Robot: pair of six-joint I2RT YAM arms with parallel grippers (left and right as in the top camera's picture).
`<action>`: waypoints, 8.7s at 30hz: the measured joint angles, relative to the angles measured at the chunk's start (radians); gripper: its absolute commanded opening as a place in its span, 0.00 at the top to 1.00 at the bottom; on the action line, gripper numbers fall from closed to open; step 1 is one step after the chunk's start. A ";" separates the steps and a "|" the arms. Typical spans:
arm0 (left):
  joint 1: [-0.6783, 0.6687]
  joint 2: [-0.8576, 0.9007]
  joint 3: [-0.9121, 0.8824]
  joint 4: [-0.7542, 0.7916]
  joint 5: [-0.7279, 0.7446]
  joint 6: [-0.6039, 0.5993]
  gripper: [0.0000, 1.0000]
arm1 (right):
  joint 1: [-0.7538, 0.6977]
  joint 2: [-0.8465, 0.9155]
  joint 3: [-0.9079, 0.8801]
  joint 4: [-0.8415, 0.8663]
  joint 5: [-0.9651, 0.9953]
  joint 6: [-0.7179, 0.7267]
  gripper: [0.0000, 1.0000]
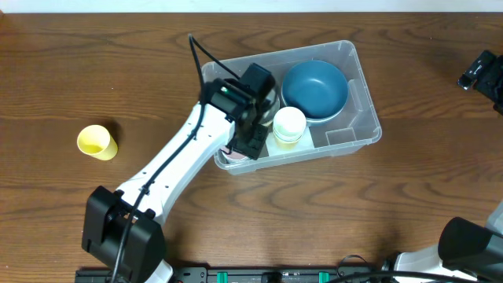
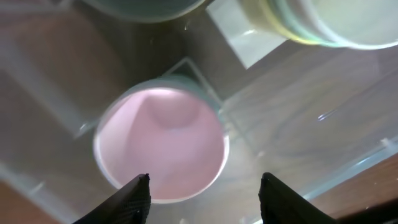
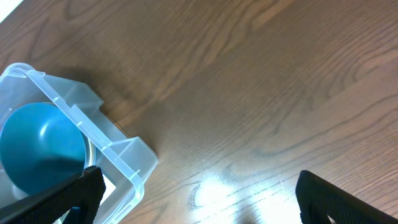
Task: Pack container
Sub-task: 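Release the pink cup and withdraw the left gripper, then move the left gripper to the last yellow cup and grasp it, then carry the yellow cup with the left gripper into the container, then lower the yellow cup onto the pink cup stack and adjust it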
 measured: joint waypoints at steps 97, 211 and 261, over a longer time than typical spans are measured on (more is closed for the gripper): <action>-0.045 -0.107 0.005 0.058 -0.018 -0.056 0.94 | 0.000 0.000 0.000 0.000 0.000 0.000 0.01; -0.088 -0.286 -0.320 0.139 -0.246 -0.438 0.94 | 0.000 0.000 0.000 0.000 0.000 0.000 0.01; -0.080 -0.124 -0.283 0.200 -0.206 -0.455 0.94 | 0.000 0.000 0.000 0.000 0.000 0.000 0.01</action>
